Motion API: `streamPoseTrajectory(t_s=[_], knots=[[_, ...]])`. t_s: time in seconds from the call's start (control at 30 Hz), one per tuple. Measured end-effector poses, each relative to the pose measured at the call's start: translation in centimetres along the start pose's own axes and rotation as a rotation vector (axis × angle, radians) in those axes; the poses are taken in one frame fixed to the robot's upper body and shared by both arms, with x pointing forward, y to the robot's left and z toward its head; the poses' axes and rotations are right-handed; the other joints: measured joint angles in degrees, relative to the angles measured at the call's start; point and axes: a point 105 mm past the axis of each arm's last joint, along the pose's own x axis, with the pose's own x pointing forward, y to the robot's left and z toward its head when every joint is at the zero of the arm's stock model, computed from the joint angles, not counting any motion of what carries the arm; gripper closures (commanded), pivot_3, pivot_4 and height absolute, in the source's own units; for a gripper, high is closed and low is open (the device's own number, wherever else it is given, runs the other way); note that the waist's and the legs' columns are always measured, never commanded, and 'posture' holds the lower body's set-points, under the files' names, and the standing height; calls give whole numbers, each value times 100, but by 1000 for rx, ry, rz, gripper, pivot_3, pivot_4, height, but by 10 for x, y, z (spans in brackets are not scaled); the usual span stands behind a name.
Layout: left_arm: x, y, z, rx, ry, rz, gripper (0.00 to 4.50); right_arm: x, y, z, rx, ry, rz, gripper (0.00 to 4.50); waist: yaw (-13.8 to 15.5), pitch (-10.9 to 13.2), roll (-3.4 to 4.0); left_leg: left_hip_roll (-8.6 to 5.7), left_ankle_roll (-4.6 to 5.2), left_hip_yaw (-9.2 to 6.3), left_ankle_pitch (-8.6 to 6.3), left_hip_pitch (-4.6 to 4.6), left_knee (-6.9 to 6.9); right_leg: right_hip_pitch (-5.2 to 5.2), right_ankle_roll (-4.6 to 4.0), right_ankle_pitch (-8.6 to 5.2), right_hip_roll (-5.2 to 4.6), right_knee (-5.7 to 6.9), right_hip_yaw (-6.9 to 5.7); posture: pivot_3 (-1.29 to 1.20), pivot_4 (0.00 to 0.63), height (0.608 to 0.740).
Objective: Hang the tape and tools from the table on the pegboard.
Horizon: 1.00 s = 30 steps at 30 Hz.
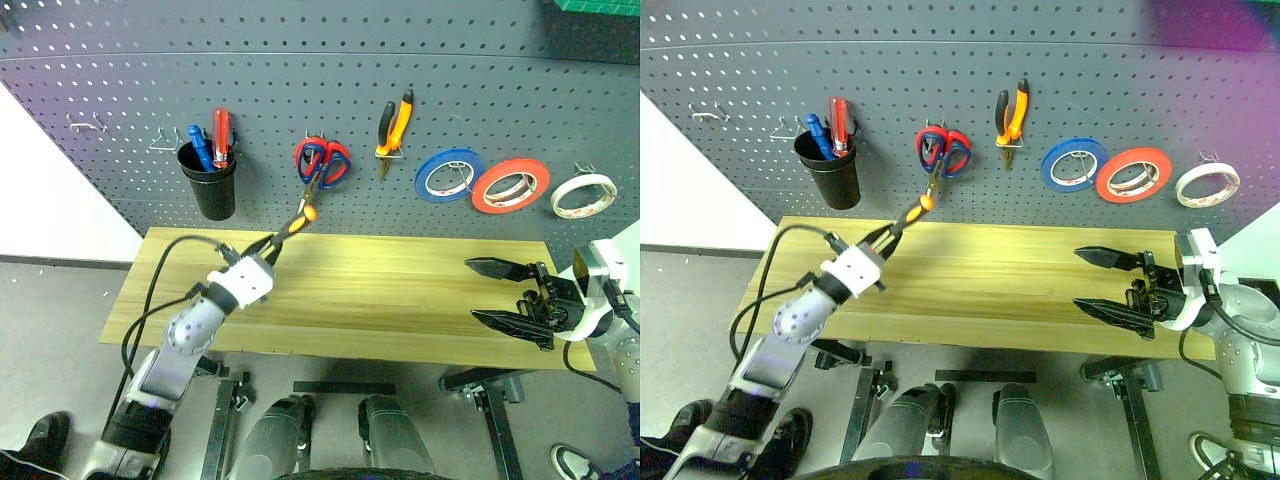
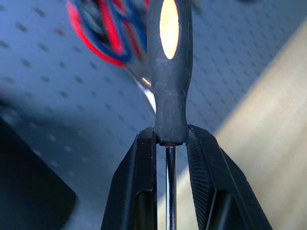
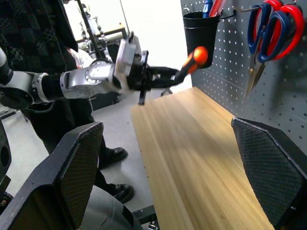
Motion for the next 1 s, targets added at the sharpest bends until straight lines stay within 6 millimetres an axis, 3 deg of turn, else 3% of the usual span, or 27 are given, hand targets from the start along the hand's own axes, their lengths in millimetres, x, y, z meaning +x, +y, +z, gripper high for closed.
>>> streamPoseTrajectory(t_s=[0.1, 0.2, 0.33, 0.6, 0.7, 1.0], knots=[[18, 33, 37, 36, -117, 84, 3960, 1, -2, 2, -7, -3, 2, 0, -11, -1, 0, -1, 1, 2, 0, 0, 3, 7, 6, 3, 1, -2, 0, -150, 126, 740], [26, 47, 55, 34, -165, 118, 3960, 1, -3, 2, -7, -4, 1, 0, -50, -5, 3, -1, 4, 5, 0, 0, 1, 11, 6, 3, 3, -1, 1, -147, 122, 740], [32, 55, 60, 7, -165, 134, 3960, 1, -4, 0, -2, -3, 1, 0, -45, -6, 3, -1, 0, 5, 3, 0, 7, 9, 7, 4, 4, 9, 1, -144, 118, 740], [38, 93, 89, 22, -244, 214, 3960, 2, -9, 2, -14, -4, 2, 0, -40, -8, 3, -1, 0, 5, 4, 1, 13, 11, 12, 7, 6, 10, 0, -134, 108, 740], [37, 103, 94, -46, -277, 231, 3960, 2, -11, 1, -19, 0, -1, 0, -40, -11, 3, -1, 7, 5, 9, 1, 13, 11, 12, 8, 7, 10, 0, -131, 104, 740], [19, 124, 86, -264, -351, 308, 3960, 2, -15, 2, -18, 4, 4, 0, -38, -24, 6, -1, 7, 6, 13, 3, 19, 11, 11, 9, 8, 18, 1, -115, 106, 740]])
